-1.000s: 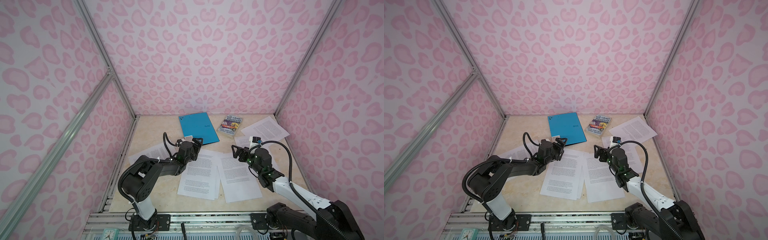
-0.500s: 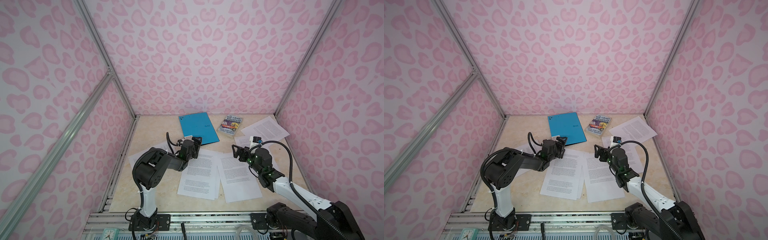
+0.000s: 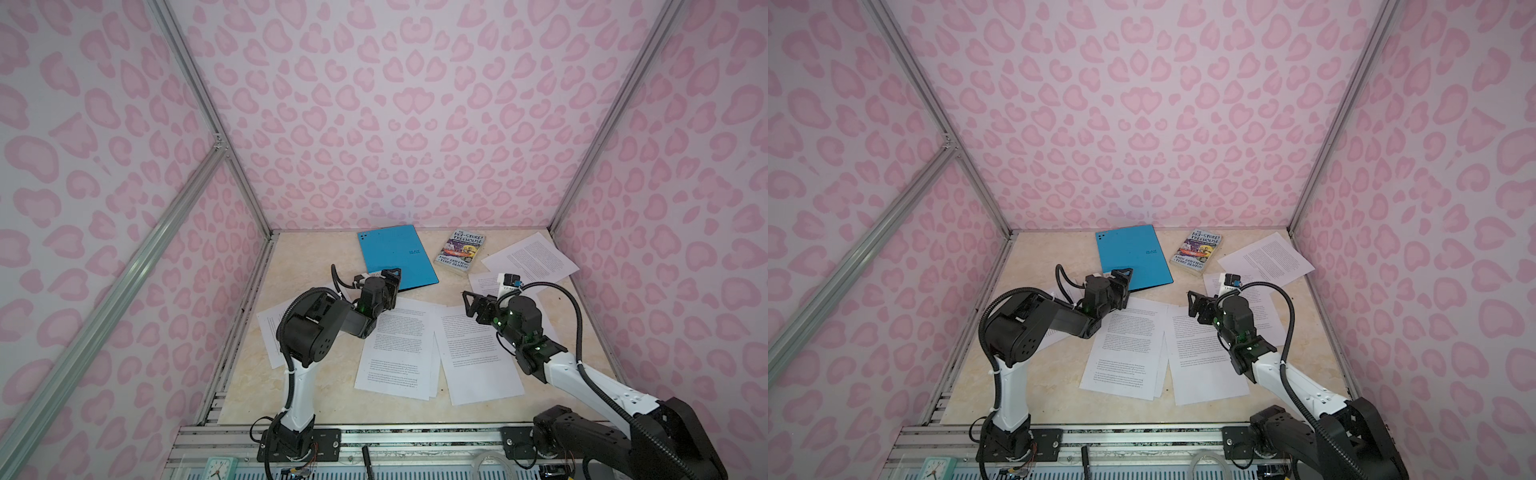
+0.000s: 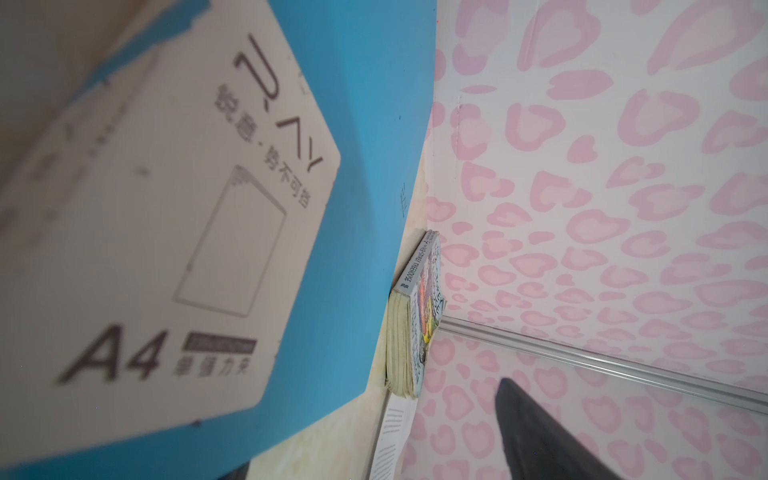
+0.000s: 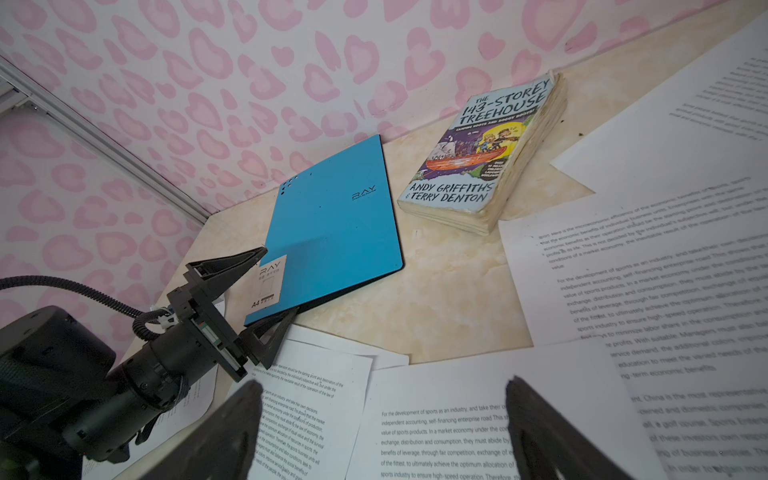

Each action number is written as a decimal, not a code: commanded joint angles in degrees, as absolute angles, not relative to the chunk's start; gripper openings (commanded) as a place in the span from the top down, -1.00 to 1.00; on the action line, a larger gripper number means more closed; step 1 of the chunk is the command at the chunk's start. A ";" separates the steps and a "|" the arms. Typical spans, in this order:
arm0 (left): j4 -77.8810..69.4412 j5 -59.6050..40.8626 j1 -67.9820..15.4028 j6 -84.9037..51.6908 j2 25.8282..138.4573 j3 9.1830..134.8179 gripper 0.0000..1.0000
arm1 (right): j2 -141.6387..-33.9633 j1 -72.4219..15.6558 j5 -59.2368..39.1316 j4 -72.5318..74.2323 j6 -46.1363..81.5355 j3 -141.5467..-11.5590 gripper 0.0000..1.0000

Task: Put the files into the folder
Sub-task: 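Reach the left gripper to the blue folder while the right gripper approaches, then lift the blue folder's cover with the left gripper while the right gripper grasps its edge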

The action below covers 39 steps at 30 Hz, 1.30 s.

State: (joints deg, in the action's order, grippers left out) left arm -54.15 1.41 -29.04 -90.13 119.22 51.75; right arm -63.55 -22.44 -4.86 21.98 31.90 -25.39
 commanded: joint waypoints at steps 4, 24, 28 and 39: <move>-62.98 5.53 -28.15 -90.97 121.86 53.14 -0.70 | -64.42 -22.50 -6.39 23.64 32.08 -25.83 -0.79; -63.61 0.96 -27.33 -93.93 111.58 49.56 0.85 | -66.87 -22.58 -8.18 19.41 30.15 -28.97 -0.82; -62.92 -0.18 -27.36 -94.32 106.75 46.69 0.93 | -67.84 -22.50 -9.93 16.96 30.17 -31.67 -0.86; -64.15 -2.11 -28.89 -94.22 95.89 34.23 0.92 | -74.62 -20.26 -20.62 5.81 35.92 -46.14 -0.98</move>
